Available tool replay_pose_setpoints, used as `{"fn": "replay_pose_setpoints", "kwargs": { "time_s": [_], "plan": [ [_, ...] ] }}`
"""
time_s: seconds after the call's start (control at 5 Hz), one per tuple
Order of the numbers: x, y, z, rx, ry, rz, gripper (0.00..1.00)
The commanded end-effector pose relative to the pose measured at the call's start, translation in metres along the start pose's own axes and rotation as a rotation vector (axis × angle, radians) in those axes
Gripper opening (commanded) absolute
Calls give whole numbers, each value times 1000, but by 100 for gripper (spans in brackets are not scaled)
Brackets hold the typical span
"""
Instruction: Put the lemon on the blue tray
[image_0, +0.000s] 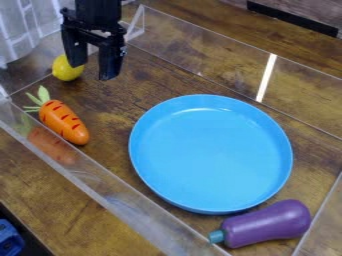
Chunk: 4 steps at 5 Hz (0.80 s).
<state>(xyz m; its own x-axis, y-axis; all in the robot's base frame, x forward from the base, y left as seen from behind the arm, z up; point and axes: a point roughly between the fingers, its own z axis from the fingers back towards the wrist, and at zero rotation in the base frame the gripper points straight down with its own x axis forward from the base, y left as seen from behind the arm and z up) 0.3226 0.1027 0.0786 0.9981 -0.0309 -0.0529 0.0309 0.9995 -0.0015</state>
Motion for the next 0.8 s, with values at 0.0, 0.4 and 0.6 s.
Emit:
{"fn": "replay_pose_setpoints", "kwargs": {
  "time_s": [0.0,0.4,0.6],
  "plan": [
    [11,14,18,28,-60,-41,100],
    [22,41,11,53,-49,-213,100],
    [31,47,6,60,-42,-316,100]
  ]
}}
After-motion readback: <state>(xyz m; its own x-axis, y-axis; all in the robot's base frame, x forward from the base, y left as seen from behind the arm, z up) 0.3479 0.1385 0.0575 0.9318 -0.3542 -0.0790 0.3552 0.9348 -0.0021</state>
